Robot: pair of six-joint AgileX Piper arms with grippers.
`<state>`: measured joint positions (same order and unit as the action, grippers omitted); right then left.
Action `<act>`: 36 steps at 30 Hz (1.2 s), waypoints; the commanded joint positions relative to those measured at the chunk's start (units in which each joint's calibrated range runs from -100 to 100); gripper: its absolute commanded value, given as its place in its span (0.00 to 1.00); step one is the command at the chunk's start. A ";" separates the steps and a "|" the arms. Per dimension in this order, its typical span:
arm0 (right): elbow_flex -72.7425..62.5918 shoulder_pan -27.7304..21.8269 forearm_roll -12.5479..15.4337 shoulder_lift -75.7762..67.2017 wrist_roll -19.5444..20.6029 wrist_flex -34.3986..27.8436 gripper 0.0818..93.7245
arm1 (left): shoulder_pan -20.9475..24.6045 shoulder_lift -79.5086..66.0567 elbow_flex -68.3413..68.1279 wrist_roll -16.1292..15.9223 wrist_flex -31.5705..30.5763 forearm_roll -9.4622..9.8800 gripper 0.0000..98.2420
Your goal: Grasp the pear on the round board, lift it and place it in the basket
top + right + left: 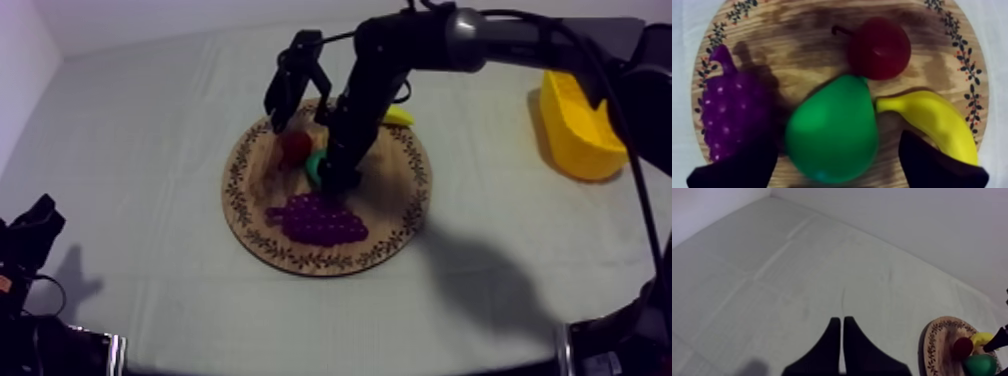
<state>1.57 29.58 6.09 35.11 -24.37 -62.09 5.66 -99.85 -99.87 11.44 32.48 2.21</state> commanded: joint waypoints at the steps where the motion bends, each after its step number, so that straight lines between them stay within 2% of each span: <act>1: -0.12 -0.09 -0.08 0.43 0.10 -0.11 0.92 | 0.02 0.02 -0.02 0.01 0.01 0.02 0.00; 7: -0.43 -0.24 -0.09 1.34 0.19 -0.04 0.86 | 0.02 0.02 -0.02 0.01 0.01 0.02 0.00; 15: 0.20 -0.26 -0.01 1.63 0.79 0.74 0.64 | 0.02 0.02 -0.02 0.01 0.01 0.02 0.00; 25: 0.31 -0.19 0.52 1.44 0.83 1.05 0.51 | 0.02 0.02 -0.02 0.01 0.01 0.02 0.00; 36: 3.36 -0.53 0.09 -2.10 1.91 3.33 0.48 | 0.02 0.02 -0.02 0.01 0.01 0.02 0.00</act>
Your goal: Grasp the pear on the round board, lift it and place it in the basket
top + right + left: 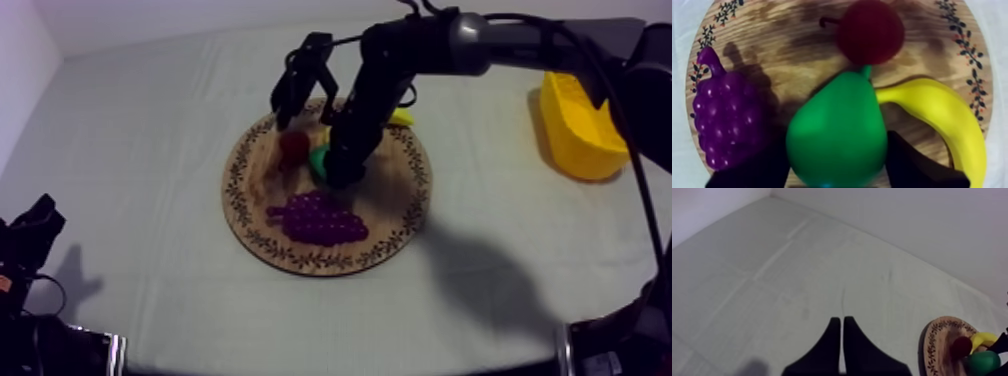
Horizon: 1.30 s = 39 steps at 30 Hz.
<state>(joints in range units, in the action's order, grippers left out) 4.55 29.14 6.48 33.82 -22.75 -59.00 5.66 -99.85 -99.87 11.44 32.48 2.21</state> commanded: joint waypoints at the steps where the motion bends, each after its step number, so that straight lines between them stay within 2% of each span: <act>1: 0.98 -0.21 -0.67 -1.88 0.71 0.75 0.48 | 0.02 0.02 -0.02 0.01 0.01 0.02 0.00; 4: 3.32 -1.11 -2.83 -6.46 3.37 3.26 0.48 | 0.02 0.02 -0.02 0.01 0.01 0.02 0.00; 6: 5.07 -2.34 -5.53 -10.50 7.12 6.01 0.48 | 0.02 0.02 -0.02 0.01 0.01 0.02 0.00; 11: 8.11 -7.73 -13.81 -21.69 17.61 10.86 0.50 | 0.02 0.02 -0.02 0.01 0.01 0.02 0.00; 17: 10.44 -17.50 -26.41 -32.40 31.26 11.43 0.51 | 0.02 0.02 -0.02 0.01 0.01 0.02 0.00; 19: 11.73 -21.30 -29.51 -34.97 34.57 11.41 0.51 | 0.02 0.02 -0.02 0.01 0.01 0.02 0.00; 21: 13.19 -25.07 -31.35 -37.17 36.73 11.61 0.51 | 0.02 0.02 -0.02 0.01 0.01 0.02 0.00; 25: 17.30 -31.10 -33.26 -40.02 39.40 11.94 0.51 | 0.02 0.02 -0.02 0.01 0.01 0.02 0.00; 28: 20.92 -34.05 -33.42 -40.44 39.95 11.71 0.52 | 0.02 0.02 -0.02 0.01 0.01 0.02 0.00; 39: 32.78 -37.50 -28.17 -36.42 34.86 13.18 0.51 | 0.02 0.02 -0.02 0.00 0.01 0.02 0.00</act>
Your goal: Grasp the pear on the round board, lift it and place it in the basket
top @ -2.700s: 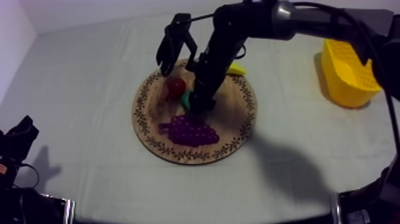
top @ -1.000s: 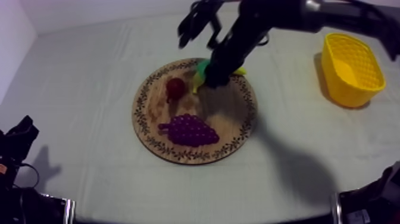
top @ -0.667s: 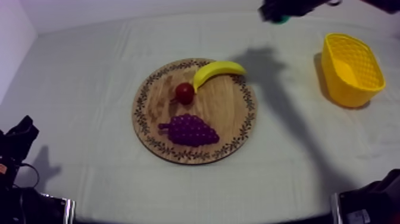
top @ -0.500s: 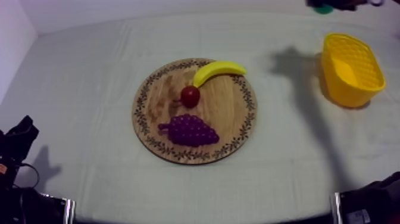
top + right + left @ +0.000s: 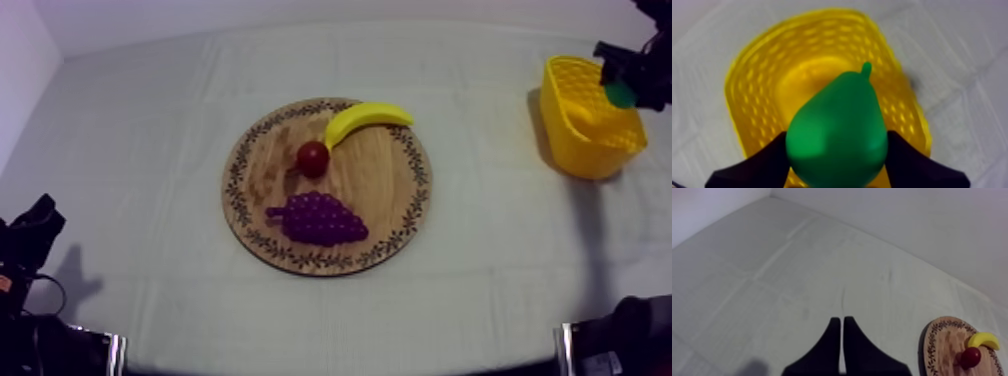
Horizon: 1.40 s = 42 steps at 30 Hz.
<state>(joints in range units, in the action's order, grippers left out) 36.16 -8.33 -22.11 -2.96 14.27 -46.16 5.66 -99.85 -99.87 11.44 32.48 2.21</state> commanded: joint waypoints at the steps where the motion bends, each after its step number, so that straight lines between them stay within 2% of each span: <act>1: 1.96 -0.07 0.77 0.76 -2.51 0.65 0.51 | 0.02 0.02 -0.02 0.00 0.01 0.02 0.00; 9: 6.17 -0.95 2.34 3.01 -3.68 3.53 0.53 | 0.02 0.02 -0.02 0.01 0.01 0.02 0.00; 17: 7.18 -1.47 2.31 3.65 -3.77 5.58 0.73 | 0.02 0.02 -0.02 0.01 0.01 0.02 0.00; 23: 7.43 -1.67 2.18 3.15 -3.85 6.74 0.76 | 0.02 0.02 -0.02 0.01 0.01 0.02 0.00; 26: 7.86 -1.81 2.71 2.07 -4.63 7.70 0.71 | 0.02 0.02 -0.02 0.01 0.01 0.02 0.00; 31: 9.30 -2.55 5.54 -1.80 -7.60 10.91 0.45 | 0.02 0.02 -0.02 0.01 0.01 0.02 0.00; 36: 13.47 -3.36 8.37 -8.93 -11.40 15.14 0.30 | 0.02 0.02 -0.02 0.01 0.01 0.02 0.00; 40: 19.28 -4.29 11.48 -17.62 -15.34 18.74 0.17 | 0.02 0.02 -0.02 0.01 0.01 0.02 0.00; 42: 23.15 -4.90 14.06 -22.91 -18.00 20.94 0.10 | 0.02 0.02 -0.02 0.01 0.01 0.02 0.00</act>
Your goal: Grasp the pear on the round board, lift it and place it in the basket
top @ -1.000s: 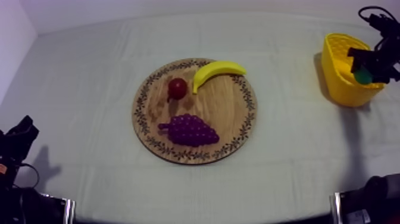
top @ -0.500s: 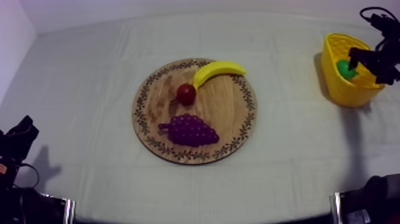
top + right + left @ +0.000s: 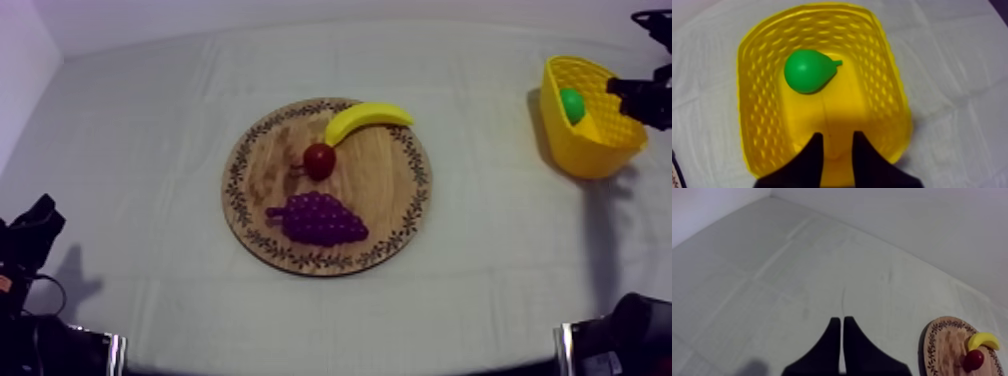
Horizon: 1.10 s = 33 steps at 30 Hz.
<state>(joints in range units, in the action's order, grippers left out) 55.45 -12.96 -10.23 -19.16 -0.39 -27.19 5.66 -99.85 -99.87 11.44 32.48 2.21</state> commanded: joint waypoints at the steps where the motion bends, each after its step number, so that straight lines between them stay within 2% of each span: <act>1: 5.82 -0.58 4.07 -9.52 -5.20 2.86 0.07 | 0.02 0.02 -0.02 0.01 0.01 0.02 0.00; 7: 16.34 -2.59 19.09 -26.45 -18.68 3.12 0.01 | 0.02 0.02 -0.02 0.01 0.01 0.02 0.00; 9: 19.81 -2.57 21.68 -31.63 -21.14 2.63 0.01 | 0.02 0.02 -0.02 0.01 0.01 0.02 0.00; 11: 23.44 -2.00 22.90 -36.53 -22.62 2.52 0.01 | 0.02 0.02 -0.02 0.01 0.01 0.02 0.00; 18: 35.67 -0.39 24.30 -52.45 -27.26 0.69 0.00 | 0.02 0.02 -0.02 0.01 0.01 0.02 0.00; 21: 37.68 0.16 22.67 -58.62 -26.49 -4.26 0.00 | 0.02 0.02 -0.02 0.01 0.01 0.02 0.00; 27: 39.58 3.11 17.96 -70.44 -21.88 -12.17 0.00 | 0.02 0.02 -0.02 -0.01 0.01 0.02 0.00; 33: 39.56 4.51 14.09 -75.71 -21.45 -19.62 0.00 | 0.02 0.02 -0.02 -0.02 0.01 0.02 0.00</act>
<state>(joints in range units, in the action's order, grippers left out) 95.10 -8.50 4.82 -93.44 -21.98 -45.22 5.66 -99.85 -99.87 11.44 32.48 2.21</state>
